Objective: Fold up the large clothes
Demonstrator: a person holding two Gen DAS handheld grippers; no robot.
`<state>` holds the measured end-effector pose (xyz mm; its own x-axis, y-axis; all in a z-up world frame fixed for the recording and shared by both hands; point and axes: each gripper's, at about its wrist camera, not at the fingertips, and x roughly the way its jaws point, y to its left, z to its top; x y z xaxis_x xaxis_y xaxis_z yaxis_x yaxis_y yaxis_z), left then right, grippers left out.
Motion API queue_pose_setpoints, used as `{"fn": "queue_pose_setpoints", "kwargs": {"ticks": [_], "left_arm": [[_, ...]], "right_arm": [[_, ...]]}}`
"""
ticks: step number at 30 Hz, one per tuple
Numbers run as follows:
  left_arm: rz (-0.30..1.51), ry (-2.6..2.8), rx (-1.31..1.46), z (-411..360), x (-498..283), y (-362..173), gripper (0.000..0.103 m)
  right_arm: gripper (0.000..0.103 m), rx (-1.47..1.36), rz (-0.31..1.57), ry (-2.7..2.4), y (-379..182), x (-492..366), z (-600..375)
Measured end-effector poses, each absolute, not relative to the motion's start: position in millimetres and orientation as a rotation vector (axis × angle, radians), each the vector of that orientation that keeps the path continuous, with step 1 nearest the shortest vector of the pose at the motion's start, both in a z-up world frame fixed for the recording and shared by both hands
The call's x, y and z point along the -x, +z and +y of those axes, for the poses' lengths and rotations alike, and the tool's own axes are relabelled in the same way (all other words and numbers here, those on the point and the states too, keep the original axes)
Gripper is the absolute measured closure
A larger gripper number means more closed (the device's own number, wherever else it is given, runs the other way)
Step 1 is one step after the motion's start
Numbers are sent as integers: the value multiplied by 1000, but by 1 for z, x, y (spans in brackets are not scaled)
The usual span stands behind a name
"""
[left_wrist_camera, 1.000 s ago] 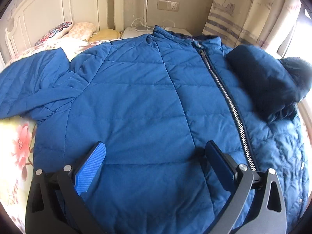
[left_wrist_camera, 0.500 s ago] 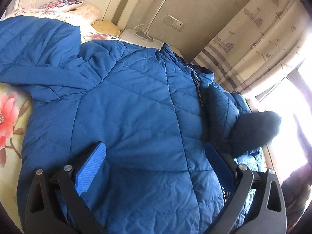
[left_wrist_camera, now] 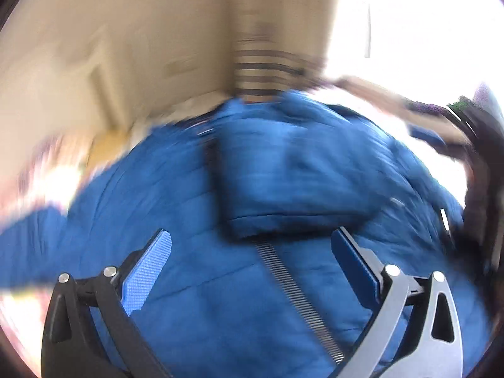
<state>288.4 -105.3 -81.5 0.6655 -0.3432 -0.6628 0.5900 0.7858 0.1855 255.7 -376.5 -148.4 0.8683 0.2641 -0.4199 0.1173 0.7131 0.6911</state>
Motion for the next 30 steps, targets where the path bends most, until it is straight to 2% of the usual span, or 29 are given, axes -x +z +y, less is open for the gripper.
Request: {"fn": "queue_pose_setpoints", "kwargs": {"ticks": [5,8,10,12,14,15,17,22,26,28,29,30], "left_arm": [[565,-579,-670,-173,-268,-100,3],[584,-616,-702,-192,-270,-111,8],[592,-621,-709,-200,-272,-116,15],[615,-612,-691,-203,-279,-119,53],[629,-639,-623,-197,-287,-115,68],[631,-661,-574,-191,-289,-109,81],[638,-699,-384,-164,-295,-86,84],[628,-746,309,-33,-328,-44,84],[641,-606,805,96,-352,-76,82],[671,-455,965,149,-356,-108,69],[684,-407,1033,168,-355,-123,48],[683,-372,1085,183,-353,-134,39]], "right_arm": [[33,-802,548,77,-161,-256,-383],[33,-763,560,63,-161,-255,-379],[33,-745,559,60,-159,-254,-376],[33,-744,559,59,-160,-255,-376],[33,-752,558,60,-161,-253,-377],[33,-753,557,60,-160,-254,-375],[33,-747,556,58,-159,-253,-375],[33,-738,556,56,-158,-253,-373],[33,-729,558,54,-158,-254,-373],[33,-723,561,53,-158,-254,-372],[33,-720,562,57,-158,-255,-372],[33,-712,564,55,-157,-255,-371]]}}
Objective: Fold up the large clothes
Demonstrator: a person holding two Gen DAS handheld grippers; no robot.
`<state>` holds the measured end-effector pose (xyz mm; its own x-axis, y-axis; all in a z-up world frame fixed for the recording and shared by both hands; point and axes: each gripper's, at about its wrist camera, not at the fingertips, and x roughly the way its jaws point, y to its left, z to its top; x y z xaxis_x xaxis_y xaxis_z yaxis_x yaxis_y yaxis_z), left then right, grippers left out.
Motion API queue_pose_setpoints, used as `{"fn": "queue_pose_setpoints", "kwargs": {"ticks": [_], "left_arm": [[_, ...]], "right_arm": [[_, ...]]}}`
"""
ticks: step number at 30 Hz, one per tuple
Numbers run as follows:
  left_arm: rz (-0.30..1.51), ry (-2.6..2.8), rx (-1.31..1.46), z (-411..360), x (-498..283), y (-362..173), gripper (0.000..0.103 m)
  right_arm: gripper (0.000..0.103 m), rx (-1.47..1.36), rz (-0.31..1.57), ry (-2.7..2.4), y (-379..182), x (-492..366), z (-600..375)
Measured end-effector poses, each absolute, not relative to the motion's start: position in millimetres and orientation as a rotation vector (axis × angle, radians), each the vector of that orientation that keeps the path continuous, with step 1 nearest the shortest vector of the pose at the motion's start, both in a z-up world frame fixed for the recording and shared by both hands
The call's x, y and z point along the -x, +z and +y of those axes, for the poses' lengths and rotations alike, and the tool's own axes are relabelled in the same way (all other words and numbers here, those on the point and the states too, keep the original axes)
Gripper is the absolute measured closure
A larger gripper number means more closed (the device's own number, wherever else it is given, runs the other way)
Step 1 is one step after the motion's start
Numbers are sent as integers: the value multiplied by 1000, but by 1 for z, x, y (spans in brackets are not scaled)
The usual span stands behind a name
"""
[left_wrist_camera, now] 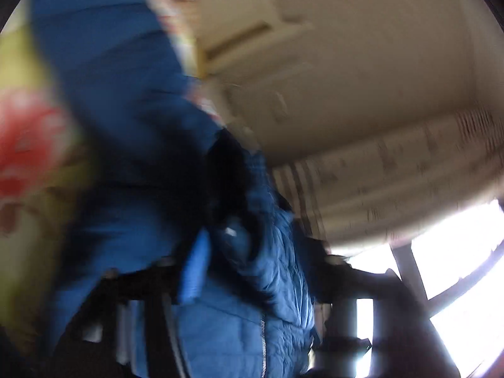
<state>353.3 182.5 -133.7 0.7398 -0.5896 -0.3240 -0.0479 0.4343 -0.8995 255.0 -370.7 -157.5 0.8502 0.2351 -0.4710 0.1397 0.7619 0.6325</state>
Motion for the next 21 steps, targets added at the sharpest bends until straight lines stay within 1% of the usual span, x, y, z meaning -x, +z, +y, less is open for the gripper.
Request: {"fn": "queue_pose_setpoints", "kwargs": {"ticks": [2,3,4,6,10,13,14,15,16,17,21], "left_arm": [[673,-332,1127,200,-349,-144,37],[671,-323,1122,202,-349,-144,34],[671,-320,1100,200,-350,-141,30],[695,-332,1036,190,-351,-133,27],[807,-293,778,138,-372,-121,27],[844,-220,653,117,-391,-122,29],[859,-192,584,106,-396,-123,40],[866,-142,494,96,-398,-124,74],[854,-162,456,89,-398,-124,84],[821,-210,478,90,-394,-122,99],[672,-213,468,91,-369,-99,99]], "right_arm": [[33,-701,568,49,-157,-256,-370],[33,-699,568,48,-157,-256,-370],[33,-699,569,48,-157,-257,-370],[33,-699,569,48,-158,-257,-371],[33,-693,562,45,-157,-256,-371],[34,-685,542,41,-155,-254,-372],[34,-682,538,42,-155,-254,-372],[34,-678,538,41,-155,-254,-372],[34,-674,538,40,-155,-254,-371],[34,-669,539,38,-155,-254,-371],[35,-647,540,35,-154,-255,-369]]}}
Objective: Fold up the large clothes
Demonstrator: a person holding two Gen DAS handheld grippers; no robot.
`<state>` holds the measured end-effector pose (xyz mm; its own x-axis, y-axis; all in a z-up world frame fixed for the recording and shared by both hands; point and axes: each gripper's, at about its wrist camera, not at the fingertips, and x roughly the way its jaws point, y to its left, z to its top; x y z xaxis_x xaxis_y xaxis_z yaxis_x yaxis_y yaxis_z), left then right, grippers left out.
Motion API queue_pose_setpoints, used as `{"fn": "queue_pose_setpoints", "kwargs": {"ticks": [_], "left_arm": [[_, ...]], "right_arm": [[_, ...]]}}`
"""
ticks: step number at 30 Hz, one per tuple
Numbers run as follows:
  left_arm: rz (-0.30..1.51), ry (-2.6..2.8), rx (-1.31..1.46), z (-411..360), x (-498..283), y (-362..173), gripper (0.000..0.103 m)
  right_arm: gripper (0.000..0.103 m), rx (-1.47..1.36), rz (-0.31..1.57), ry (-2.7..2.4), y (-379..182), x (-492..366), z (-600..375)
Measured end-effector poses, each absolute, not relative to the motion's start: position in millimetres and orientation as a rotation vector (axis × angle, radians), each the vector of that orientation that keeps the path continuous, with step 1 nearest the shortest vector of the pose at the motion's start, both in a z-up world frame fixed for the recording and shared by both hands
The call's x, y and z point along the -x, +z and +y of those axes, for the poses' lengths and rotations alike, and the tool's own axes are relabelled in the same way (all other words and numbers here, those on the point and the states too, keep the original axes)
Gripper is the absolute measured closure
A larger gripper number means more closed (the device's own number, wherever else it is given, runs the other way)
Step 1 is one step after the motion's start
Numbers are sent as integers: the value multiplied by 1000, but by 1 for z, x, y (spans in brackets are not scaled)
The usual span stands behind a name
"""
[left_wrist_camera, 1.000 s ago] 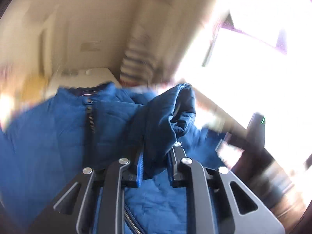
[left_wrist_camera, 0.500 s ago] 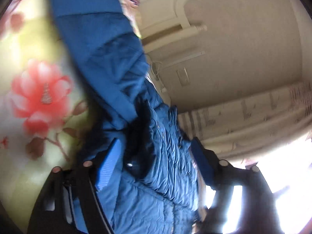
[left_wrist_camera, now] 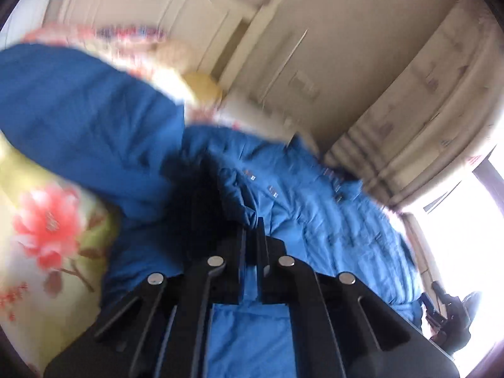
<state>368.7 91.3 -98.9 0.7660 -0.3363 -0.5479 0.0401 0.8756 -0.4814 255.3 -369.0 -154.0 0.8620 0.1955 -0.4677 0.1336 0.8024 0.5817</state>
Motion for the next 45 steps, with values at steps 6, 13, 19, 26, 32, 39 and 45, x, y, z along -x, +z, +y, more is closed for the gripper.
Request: {"fn": "queue_pose_setpoints", "kwargs": {"ticks": [6,13,19,26,32,39,45], "left_arm": [[780,-173,400,87,-381,-120,94],[737,-172,393,89,-377,-115,95],[752,-182,467,112,-373,-119,91],[755,-171,454,115,-368,-119,88],[767,-170,447,115,-368,-120,86],[775,-166,446,114,-369,-121,78],[774,-180,476,119,-368,-122,70]], "right_arm": [[35,-661,558,-9,-157,-258,-373],[36,-631,477,-79,-144,-242,-375],[40,-363,507,-7,-101,-274,-331],[40,-248,642,-36,-99,-366,-305],[44,-199,901,-77,-148,-408,-299],[26,-112,769,-132,-129,-425,-291],[26,-124,907,-185,-135,-435,-286]]}}
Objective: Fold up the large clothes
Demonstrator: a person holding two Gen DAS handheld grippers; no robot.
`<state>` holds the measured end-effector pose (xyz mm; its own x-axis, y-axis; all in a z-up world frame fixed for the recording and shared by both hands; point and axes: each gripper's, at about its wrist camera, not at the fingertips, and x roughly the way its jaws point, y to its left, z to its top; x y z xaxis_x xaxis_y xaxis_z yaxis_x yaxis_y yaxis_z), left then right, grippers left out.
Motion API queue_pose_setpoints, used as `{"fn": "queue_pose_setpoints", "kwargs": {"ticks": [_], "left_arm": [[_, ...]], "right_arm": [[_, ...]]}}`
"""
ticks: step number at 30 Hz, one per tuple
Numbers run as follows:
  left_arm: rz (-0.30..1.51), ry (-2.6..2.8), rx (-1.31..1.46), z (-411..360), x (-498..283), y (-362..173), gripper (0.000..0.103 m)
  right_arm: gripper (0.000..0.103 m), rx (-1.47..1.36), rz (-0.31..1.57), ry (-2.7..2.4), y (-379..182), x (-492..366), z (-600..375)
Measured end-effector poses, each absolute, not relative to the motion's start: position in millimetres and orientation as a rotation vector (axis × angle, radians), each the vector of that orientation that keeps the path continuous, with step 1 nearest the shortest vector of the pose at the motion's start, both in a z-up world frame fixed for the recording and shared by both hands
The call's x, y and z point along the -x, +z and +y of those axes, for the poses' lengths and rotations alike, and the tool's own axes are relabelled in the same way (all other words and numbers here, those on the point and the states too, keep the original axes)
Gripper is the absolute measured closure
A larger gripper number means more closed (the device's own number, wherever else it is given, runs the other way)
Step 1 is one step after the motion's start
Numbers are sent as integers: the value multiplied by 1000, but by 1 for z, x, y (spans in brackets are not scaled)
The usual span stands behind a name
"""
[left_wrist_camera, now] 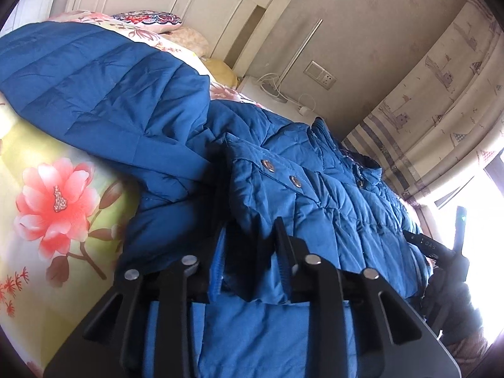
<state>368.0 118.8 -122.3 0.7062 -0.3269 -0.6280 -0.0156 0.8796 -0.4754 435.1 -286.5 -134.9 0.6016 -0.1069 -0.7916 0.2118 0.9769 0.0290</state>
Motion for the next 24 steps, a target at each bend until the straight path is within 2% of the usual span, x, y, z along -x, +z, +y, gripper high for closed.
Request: {"fn": "queue_pose_setpoints", "kwargs": {"ticks": [3,5,6,8,13,17,19,21,24], "left_arm": [[770,-202,515,124,-368,-123,68],[754,-224,553,129,-365,-123,64],[740,-233,574,133,-364,-122,59],[699,-249,634,143,-359,-120,57],[534,-298,713,158,-340,-103,54],[503,-365,646,142,-336,-92,48],[525,-420,562,122,-337,-87,37],[565,-461,487,102,-340,-86,32],[693,-451,383,74,-353,-98,15]], "right_arm": [[26,-81,777,-48,-115,-394,-253],[26,13,796,25,-123,-379,-232],[26,59,843,38,-134,-378,-225],[24,56,881,38,-152,-379,-229],[26,-46,810,13,-136,-372,-243],[25,-5,782,3,-129,-348,-238],[25,38,819,-15,-139,-350,-235],[25,17,866,-8,-151,-354,-240],[24,-12,879,-1,-153,-361,-245]]}}
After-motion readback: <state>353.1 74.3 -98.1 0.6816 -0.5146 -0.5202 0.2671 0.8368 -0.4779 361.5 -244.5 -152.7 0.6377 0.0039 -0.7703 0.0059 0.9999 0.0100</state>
